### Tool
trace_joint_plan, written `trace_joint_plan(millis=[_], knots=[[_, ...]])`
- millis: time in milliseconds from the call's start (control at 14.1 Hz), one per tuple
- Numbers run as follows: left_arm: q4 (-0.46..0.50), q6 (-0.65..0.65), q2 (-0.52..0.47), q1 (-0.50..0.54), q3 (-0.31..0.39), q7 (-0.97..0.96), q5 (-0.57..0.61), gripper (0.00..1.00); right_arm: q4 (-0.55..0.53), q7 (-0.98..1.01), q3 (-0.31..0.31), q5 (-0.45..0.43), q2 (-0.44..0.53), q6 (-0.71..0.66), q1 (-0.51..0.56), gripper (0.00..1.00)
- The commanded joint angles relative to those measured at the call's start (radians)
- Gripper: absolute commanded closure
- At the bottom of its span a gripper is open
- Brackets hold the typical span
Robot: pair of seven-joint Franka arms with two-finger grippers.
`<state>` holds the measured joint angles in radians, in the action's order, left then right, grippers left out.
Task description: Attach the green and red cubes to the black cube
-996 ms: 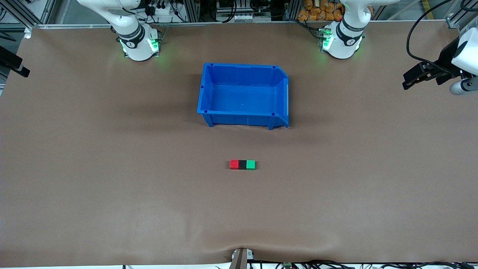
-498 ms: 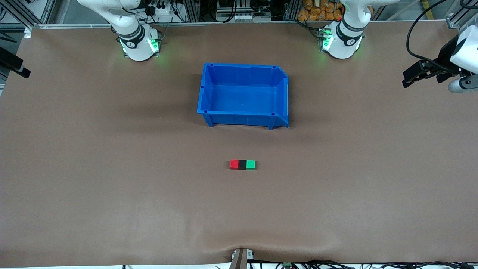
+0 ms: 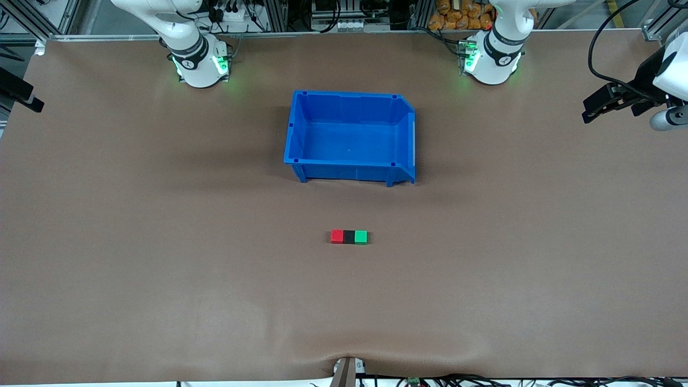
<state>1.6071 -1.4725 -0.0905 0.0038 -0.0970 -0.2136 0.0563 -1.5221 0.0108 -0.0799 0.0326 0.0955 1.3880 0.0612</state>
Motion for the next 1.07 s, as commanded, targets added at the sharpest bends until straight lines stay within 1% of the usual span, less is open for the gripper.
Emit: trace_joint_plan(millis=[0,285,640,854,996], knots=[[-0.015,0.021,0.0,0.004,-0.003,0.057,0.019,0.0,0.017,-0.008,0.003,0.018,-0.008,-0.014,0.008,0.0],[-0.016,0.021,0.003,0.007,0.005,0.085,0.017,0.0,0.017,-0.008,0.0,0.018,-0.008,-0.014,0.006,0.0],[-0.019,0.021,0.006,0.004,0.003,0.076,0.02,0.0,0.017,-0.006,0.002,0.018,-0.008,-0.012,0.006,0.0],[-0.065,0.021,0.031,0.007,0.005,0.079,0.019,0.0,0.017,-0.005,0.003,0.018,-0.008,-0.012,0.012,0.0],[-0.069,0.021,0.031,0.004,0.005,0.076,0.02,0.0,0.017,-0.005,0.003,0.018,-0.01,-0.01,0.012,0.0]])
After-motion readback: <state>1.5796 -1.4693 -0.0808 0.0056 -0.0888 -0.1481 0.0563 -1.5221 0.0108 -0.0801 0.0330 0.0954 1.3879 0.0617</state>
